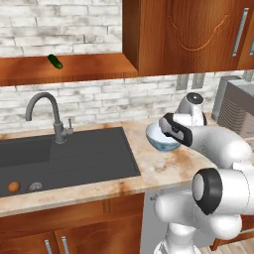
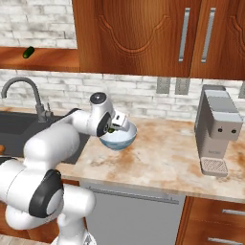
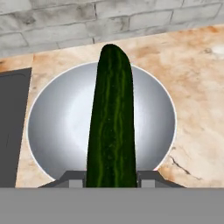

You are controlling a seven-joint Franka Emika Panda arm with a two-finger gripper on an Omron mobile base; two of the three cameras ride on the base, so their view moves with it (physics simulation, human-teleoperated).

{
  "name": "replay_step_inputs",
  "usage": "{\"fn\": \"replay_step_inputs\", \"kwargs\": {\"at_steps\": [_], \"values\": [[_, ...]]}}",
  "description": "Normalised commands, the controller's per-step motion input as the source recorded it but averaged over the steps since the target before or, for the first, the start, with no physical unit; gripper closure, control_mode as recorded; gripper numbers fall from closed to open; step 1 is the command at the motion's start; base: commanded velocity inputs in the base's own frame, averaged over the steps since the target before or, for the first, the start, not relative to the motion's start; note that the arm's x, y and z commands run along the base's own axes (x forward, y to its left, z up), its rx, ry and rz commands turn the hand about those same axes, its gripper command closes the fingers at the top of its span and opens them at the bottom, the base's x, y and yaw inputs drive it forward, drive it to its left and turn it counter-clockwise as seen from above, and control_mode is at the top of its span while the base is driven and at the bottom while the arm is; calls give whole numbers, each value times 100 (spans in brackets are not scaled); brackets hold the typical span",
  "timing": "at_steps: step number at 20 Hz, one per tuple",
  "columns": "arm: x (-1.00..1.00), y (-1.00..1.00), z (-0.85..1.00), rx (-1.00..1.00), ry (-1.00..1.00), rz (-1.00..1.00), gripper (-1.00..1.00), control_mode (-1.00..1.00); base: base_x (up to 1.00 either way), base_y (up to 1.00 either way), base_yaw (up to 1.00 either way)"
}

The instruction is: Pick the cucumbers from the cabinet and place them in one bowl. Pick the tangerine from the sink and place it in the other bowl.

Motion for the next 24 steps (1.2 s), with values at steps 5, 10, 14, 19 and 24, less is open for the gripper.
{"fn": "replay_step_inputs", "kwargs": {"at_steps": [5,10,14,19,24], "values": [[49,0,-19,0,0,0,100,-100,0,0,0],[22,0,-28,0,0,0,100,-100,0,0,0],[3,0,-20,0,0,0,100,-100,0,0,0],[3,0,-27,0,0,0,100,-100,0,0,0],[12,0,-28,0,-1,0,100,-100,0,0,0]]}}
